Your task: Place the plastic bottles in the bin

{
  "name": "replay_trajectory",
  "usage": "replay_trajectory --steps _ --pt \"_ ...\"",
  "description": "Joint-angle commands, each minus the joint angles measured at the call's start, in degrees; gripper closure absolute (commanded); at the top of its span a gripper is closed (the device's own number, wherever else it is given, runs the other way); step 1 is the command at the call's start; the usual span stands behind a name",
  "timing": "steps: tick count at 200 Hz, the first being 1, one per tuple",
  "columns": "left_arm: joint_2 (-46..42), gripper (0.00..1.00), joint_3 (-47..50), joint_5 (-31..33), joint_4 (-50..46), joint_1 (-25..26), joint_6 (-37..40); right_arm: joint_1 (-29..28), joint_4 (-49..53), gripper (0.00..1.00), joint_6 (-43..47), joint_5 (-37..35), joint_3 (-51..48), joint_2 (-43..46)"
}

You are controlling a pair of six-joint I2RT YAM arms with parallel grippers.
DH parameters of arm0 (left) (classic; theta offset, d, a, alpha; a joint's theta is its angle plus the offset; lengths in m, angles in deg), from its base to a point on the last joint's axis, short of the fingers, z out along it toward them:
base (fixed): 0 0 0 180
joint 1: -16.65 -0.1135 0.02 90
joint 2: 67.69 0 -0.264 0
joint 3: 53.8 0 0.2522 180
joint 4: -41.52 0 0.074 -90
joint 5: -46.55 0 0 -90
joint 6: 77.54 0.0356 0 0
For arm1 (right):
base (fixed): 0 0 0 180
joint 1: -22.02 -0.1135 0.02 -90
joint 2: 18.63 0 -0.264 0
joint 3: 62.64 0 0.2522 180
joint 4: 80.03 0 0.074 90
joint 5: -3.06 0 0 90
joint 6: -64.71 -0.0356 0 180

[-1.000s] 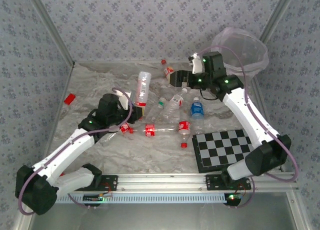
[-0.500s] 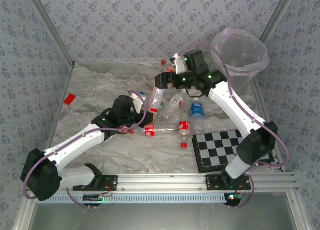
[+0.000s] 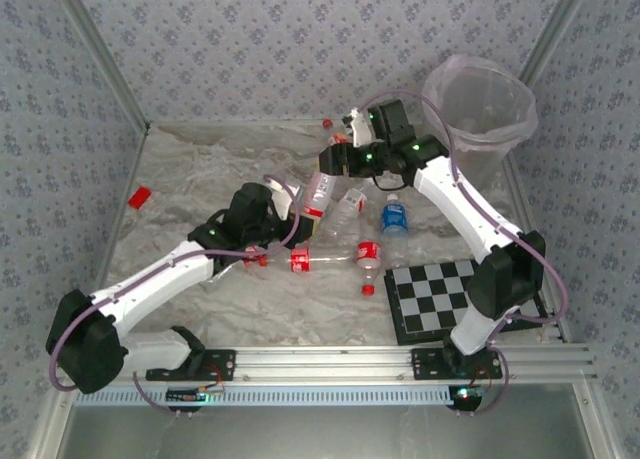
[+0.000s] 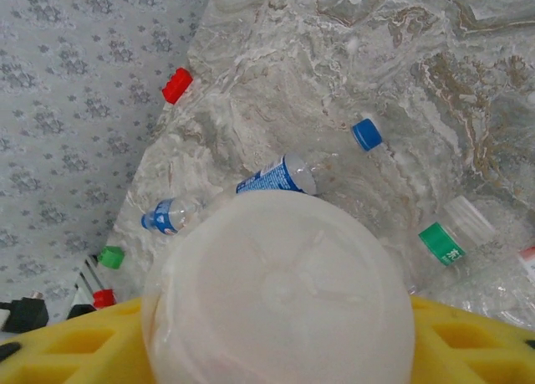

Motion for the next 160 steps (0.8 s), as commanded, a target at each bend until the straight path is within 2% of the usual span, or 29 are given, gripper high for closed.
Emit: replay_trajectory --steps 1,20,30,45,66,86,128,146,160 --pt "0.77 0.62 -2.71 0.13 0.65 0.4 0.75 1.17 0.44 0.41 0.58 -0.87 0.64 2.37" --pt "0.31 0.2 -3.09 0.17 -0.5 0.51 0.29 2.5 0.3 0.46 1.72 -2.27 0.8 4.61" --pt "-0.65 0.11 -2.93 0.82 -1.32 0.5 0.39 3.71 0.19 0.48 2.64 -2.81 1.12 5.87" --pt "-2.82 0.03 -2.65 2.71 -2.8 0.51 0.49 6.43 1.4 0.5 4.44 -4.11 2.75 7.52" --pt "-5.97 0.01 -1.84 4.38 -4.5 0.49 0.79 11.44 5.4 0.52 7.83 -9.11 7.29 9.69" --pt "-8.1 0.01 -0.87 4.93 -5.09 0.51 0.81 16.72 6.18 0.62 10.42 -14.97 10.17 12.46" --pt "-11.18 0.01 1.05 4.98 -5.51 0.51 1.33 27.99 -3.6 0.69 11.11 -24.12 10.4 17.15" --pt "-12.41 0.01 1.31 5.86 -6.1 0.51 1.75 30.48 -7.13 0.69 13.76 -30.9 10.97 17.32" --pt "-13.14 0.01 1.39 6.16 -6.35 0.51 1.67 31.64 -4.77 0.7 16.91 -36.43 14.86 15.24"
